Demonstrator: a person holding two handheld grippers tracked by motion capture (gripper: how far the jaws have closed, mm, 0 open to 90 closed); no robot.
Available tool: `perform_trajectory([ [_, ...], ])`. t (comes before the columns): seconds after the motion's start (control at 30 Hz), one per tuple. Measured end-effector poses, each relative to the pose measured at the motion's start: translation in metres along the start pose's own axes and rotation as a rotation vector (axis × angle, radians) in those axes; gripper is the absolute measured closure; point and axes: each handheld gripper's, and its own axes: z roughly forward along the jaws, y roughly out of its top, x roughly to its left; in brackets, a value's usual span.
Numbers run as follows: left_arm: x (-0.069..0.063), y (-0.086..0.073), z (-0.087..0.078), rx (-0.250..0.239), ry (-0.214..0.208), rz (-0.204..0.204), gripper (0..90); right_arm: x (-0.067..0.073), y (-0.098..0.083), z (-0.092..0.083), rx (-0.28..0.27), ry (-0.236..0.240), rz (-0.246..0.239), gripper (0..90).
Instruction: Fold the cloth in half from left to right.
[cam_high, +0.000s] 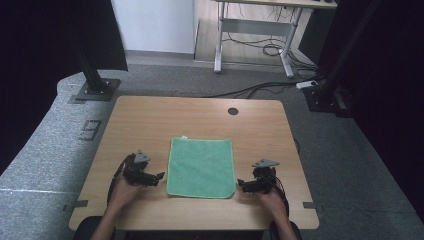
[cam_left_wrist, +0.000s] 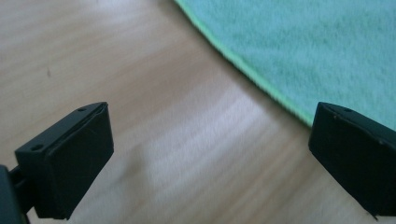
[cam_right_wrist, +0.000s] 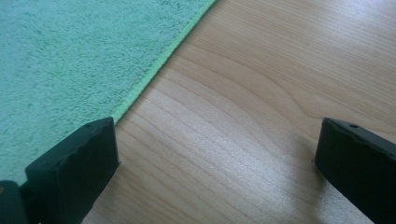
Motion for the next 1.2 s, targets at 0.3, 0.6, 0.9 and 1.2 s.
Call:
perform_trajectory([
  [0.3, 0.0, 0.035, 0.026, -0.011, -0.001, 0.016, 0.3, 0.01, 0.01, -0.013, -0.055, -0.004, -0.003, 0.0],
  [0.6, 0.003, 0.036, 0.049, 0.048, 0.073, 0.044, 0.0, 0.036, 0.013, -0.005, 0.002, 0.036, -0.065, 0.0],
  [0.9, -0.002, 0.025, 0.044, 0.067, 0.095, 0.053, 0.0, 0.041, 0.01, 0.004, 0.088, 0.007, -0.112, 0.0],
  [1.2, -0.023, 0.012, 0.032, 0.083, 0.041, 0.055, 0.0, 0.025, 0.008, -0.001, 0.089, -0.064, -0.102, 0.0],
])
